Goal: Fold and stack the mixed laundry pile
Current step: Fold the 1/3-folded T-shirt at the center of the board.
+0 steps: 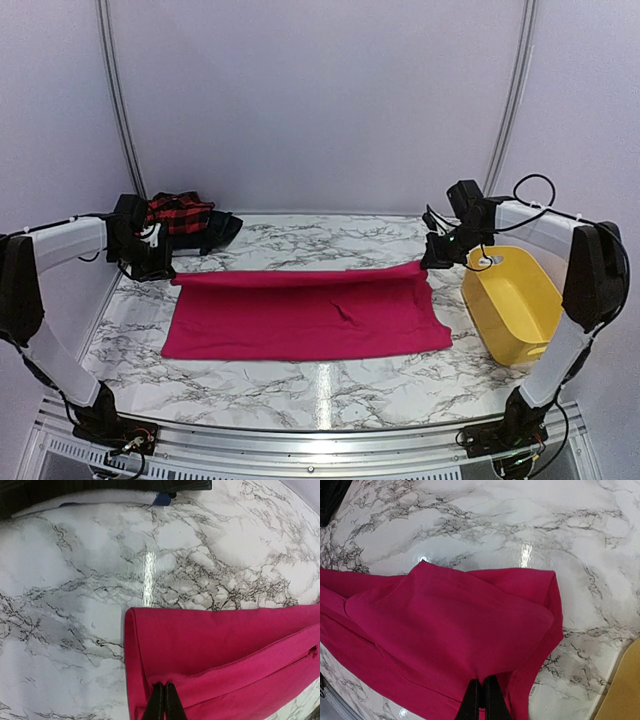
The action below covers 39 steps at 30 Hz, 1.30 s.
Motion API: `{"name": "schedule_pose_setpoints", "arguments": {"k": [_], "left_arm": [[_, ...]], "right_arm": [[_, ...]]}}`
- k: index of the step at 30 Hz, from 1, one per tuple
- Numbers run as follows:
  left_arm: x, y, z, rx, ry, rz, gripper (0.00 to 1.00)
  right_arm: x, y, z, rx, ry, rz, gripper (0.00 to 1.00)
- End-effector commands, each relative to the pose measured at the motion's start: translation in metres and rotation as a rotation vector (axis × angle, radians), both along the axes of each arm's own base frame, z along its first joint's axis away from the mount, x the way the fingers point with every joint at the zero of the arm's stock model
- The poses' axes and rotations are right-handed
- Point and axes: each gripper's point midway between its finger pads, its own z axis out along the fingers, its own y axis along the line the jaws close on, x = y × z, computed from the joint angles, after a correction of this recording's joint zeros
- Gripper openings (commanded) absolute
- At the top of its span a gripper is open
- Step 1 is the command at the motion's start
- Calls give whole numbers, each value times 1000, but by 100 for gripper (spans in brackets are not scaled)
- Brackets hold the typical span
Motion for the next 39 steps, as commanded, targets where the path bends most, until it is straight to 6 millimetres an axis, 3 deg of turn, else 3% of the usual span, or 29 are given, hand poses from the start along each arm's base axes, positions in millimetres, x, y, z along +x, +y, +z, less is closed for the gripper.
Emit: {"name": "schedule_pose_setpoints", "arguments": {"k": [1, 6, 13, 20, 30, 32, 34, 36, 39], "left_arm": [[-22, 6, -13, 29, 61, 0, 0], [-32, 4, -42, 34, 139, -13, 0], [-38, -1, -63, 44, 172, -40, 0], [-41, 2, -67, 64, 174, -39, 0], [-40, 6, -64, 91, 162, -45, 0], [-38, 6, -57, 92, 141, -39, 9], [-32, 7, -45, 91, 104, -29, 33], [-24, 7, -26, 90, 36, -23, 52], [-8, 4, 19, 70, -131, -27, 84]], "right_arm": [[-18, -6, 3, 9, 7, -20, 0], [-38, -3, -23, 26, 67, -21, 0], [-53, -5, -47, 6, 115, -16, 0], [-52, -2, -36, 18, 102, -9, 0], [-75, 13, -55, 26, 176, 61, 0], [-83, 16, -57, 31, 193, 81, 0], [-91, 17, -61, 27, 227, 97, 4], [-93, 17, -55, 26, 230, 107, 23], [-81, 5, -32, 22, 170, 70, 46]]}}
